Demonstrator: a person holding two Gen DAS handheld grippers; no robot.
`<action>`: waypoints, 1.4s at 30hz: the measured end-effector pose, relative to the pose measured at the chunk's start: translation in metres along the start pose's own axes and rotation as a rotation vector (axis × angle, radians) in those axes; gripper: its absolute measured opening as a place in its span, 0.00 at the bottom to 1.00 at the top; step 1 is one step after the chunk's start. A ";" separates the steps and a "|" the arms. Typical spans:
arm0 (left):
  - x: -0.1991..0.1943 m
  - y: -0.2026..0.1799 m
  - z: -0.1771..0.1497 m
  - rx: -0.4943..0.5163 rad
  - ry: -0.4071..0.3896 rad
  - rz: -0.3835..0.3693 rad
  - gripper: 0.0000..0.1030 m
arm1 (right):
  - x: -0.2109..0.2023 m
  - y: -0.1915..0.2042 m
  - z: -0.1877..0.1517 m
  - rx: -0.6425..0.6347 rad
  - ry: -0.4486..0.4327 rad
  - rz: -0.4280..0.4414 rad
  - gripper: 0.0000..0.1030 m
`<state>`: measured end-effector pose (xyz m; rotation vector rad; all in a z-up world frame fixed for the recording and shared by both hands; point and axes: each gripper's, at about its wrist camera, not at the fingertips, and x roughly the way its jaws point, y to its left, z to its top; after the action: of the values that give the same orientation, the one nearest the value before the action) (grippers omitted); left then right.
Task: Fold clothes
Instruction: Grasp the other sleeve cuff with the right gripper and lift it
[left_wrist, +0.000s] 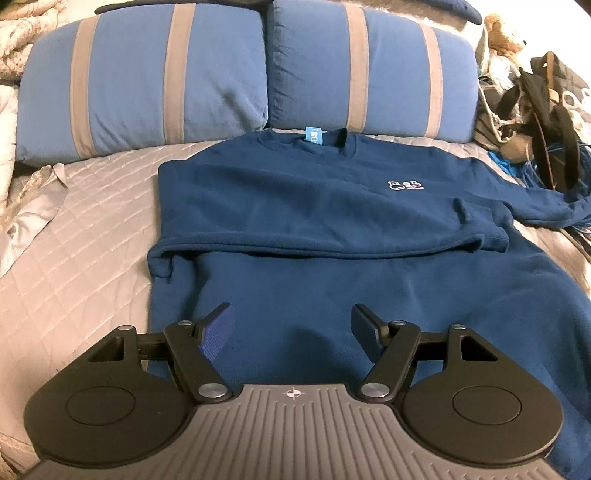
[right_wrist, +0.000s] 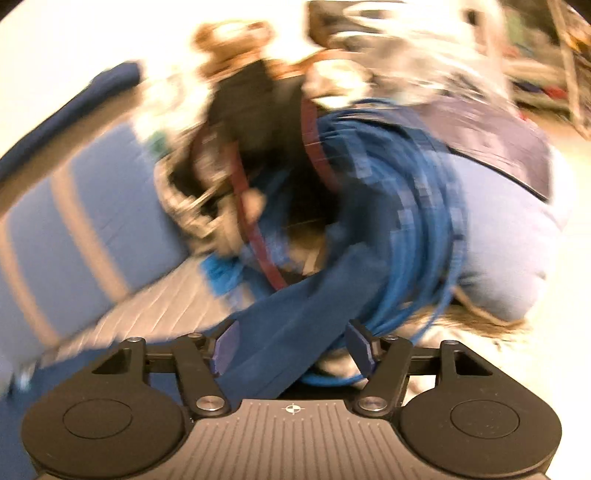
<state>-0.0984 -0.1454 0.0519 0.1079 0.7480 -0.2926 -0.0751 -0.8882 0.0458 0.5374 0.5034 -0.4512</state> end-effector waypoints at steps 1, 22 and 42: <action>0.000 -0.001 0.000 0.003 0.002 0.002 0.67 | 0.004 -0.007 0.004 0.027 -0.007 -0.014 0.59; 0.006 0.001 0.002 -0.016 0.025 -0.022 0.67 | 0.056 -0.032 0.022 0.138 -0.014 -0.103 0.23; 0.007 0.004 0.002 -0.036 0.035 -0.042 0.67 | 0.023 0.031 0.022 0.003 -0.030 0.133 0.16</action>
<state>-0.0911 -0.1434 0.0492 0.0636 0.7906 -0.3182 -0.0340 -0.8830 0.0607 0.5628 0.4353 -0.3328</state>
